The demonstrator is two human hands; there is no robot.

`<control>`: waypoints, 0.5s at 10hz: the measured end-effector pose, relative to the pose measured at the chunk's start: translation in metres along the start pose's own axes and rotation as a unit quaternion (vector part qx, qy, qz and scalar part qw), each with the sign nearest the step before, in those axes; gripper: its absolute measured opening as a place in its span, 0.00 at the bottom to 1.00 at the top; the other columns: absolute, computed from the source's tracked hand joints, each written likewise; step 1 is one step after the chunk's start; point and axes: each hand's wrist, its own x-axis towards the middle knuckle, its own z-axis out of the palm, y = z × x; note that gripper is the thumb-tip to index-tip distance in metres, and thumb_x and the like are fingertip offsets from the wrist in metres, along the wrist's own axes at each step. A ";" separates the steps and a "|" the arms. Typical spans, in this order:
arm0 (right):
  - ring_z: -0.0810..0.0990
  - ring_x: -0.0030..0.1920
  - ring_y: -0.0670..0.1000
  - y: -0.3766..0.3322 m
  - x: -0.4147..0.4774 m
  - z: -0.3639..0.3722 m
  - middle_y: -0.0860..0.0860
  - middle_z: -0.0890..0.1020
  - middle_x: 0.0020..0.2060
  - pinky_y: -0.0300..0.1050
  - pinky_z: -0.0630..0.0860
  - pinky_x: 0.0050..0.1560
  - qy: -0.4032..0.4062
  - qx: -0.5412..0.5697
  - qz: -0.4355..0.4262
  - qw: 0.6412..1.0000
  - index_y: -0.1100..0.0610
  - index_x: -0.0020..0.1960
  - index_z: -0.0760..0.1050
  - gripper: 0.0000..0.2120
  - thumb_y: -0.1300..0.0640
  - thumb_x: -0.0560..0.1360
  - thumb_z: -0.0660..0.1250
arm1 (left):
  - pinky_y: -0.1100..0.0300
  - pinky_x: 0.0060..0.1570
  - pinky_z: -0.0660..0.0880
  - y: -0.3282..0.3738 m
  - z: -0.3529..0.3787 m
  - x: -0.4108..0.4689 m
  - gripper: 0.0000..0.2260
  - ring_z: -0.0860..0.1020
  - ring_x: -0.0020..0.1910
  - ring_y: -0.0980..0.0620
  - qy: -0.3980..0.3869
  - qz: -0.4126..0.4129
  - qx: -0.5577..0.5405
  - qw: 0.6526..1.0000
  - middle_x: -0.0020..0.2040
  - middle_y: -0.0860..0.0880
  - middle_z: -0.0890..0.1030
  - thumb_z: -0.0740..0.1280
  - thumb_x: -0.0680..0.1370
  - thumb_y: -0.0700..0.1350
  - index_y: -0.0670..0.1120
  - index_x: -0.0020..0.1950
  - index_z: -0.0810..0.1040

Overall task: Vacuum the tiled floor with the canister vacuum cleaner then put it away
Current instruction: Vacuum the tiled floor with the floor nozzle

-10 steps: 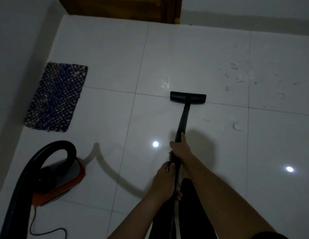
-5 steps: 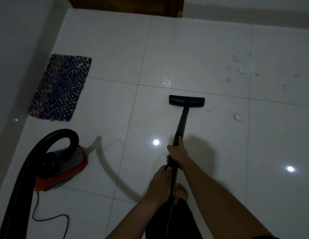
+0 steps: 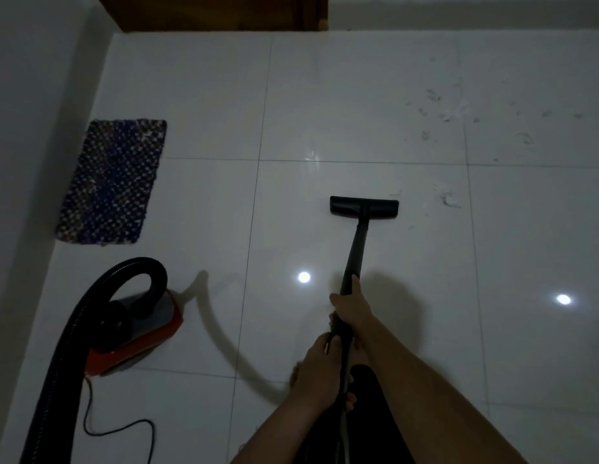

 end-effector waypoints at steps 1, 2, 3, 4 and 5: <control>0.75 0.29 0.53 0.017 -0.009 -0.005 0.63 0.77 0.48 0.44 0.73 0.28 0.007 0.010 0.008 1.000 0.45 0.78 0.43 0.38 0.63 0.77 0.60 | 0.48 0.43 0.79 0.003 0.003 -0.018 0.11 0.76 0.24 0.47 -0.019 -0.027 0.013 0.999 0.28 0.49 0.78 0.51 0.82 0.54 0.59 0.45 0.71; 0.75 0.30 0.53 0.030 -0.014 -0.013 0.65 0.77 0.52 0.45 0.74 0.29 0.016 0.019 0.014 1.000 0.45 0.78 0.43 0.38 0.63 0.77 0.60 | 0.49 0.42 0.79 -0.009 0.015 -0.019 0.19 0.81 0.35 0.43 -0.011 -0.050 -0.017 0.999 0.41 0.42 0.81 0.54 0.73 0.69 0.57 0.52 0.72; 0.75 0.29 0.53 0.045 -0.017 -0.024 0.62 0.76 0.46 0.43 0.72 0.26 0.027 0.039 0.021 0.999 0.45 0.78 0.43 0.38 0.63 0.77 0.60 | 0.41 0.60 0.73 -0.083 0.050 0.043 0.30 0.77 0.58 0.40 0.025 -0.097 0.017 0.995 0.58 0.40 0.78 0.43 0.49 0.84 0.72 0.40 0.69; 0.75 0.29 0.53 0.052 -0.015 -0.035 0.61 0.76 0.46 0.42 0.71 0.25 0.036 0.044 0.022 0.998 0.45 0.78 0.43 0.38 0.63 0.77 0.61 | 0.51 0.45 0.80 -0.045 0.043 0.016 0.20 0.82 0.43 0.44 -0.016 -0.051 0.073 0.996 0.48 0.41 0.80 0.52 0.66 0.77 0.68 0.48 0.72; 0.75 0.29 0.52 0.052 -0.011 -0.047 0.62 0.76 0.50 0.42 0.72 0.25 0.034 0.044 0.020 0.998 0.45 0.78 0.43 0.37 0.62 0.78 0.61 | 0.66 0.18 0.69 -0.025 0.045 0.009 0.10 0.72 0.17 0.56 -0.092 -0.011 0.002 0.996 0.32 0.45 0.74 0.51 0.83 0.49 0.49 0.56 0.70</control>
